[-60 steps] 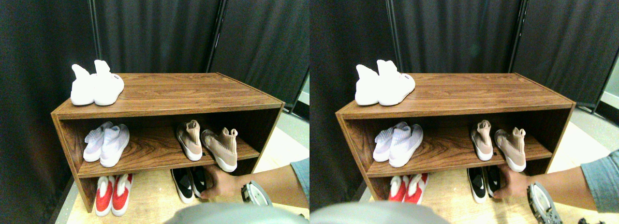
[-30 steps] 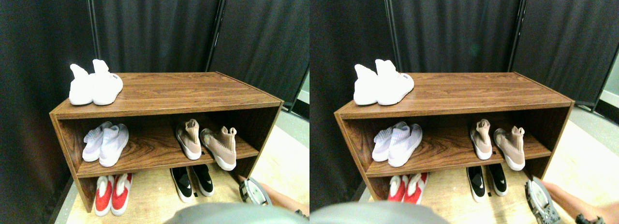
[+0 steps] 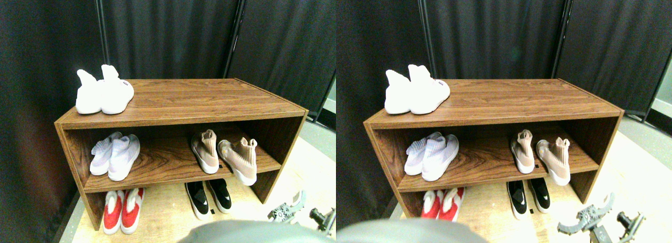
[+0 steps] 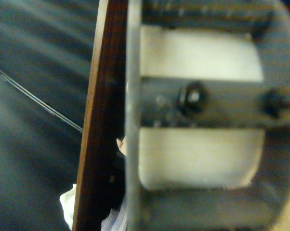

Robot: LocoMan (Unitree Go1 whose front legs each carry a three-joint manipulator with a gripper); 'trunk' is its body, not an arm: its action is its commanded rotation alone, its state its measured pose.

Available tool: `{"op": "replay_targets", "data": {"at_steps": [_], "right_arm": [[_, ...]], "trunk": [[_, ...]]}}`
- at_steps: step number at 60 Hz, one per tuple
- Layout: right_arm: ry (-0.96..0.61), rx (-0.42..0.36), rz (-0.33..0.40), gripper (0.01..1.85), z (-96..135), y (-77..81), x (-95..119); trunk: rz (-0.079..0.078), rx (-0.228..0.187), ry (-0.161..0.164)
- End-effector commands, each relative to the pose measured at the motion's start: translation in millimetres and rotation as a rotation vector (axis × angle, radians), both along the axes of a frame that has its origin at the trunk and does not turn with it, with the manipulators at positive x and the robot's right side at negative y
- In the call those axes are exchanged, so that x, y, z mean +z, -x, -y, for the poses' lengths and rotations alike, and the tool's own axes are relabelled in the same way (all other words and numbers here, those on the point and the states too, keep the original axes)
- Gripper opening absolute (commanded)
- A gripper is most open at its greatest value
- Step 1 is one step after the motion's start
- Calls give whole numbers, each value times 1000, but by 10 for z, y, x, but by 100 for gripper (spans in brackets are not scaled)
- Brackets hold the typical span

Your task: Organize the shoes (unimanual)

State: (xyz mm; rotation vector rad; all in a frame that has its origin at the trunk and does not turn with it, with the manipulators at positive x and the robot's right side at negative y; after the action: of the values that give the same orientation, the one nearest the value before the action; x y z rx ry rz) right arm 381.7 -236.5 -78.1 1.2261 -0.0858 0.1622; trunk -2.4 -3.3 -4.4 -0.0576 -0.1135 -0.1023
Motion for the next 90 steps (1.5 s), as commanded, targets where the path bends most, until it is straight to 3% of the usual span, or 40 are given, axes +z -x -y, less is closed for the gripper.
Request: {"op": "replay_targets", "data": {"at_steps": [1, 12, 21, 51, 69, 90], "right_arm": [[0, -20, 44, 172, -17, -86, 92], [-41, -55, 29, 166, 7, -239, 125], [-85, -67, -24, 158, 13, -412, 124], [-92, -129, -140, 161, -20, -802, -82], [-106, -135, -173, 165, -6, -895, -210], [-113, -140, -165, 161, 22, -836, -170]], "trunk": [[-14, 6, 13], [-19, 11, 17], [-20, 14, 17], [-30, 30, 38], [-34, 37, 43], [-36, 31, 33]]}}
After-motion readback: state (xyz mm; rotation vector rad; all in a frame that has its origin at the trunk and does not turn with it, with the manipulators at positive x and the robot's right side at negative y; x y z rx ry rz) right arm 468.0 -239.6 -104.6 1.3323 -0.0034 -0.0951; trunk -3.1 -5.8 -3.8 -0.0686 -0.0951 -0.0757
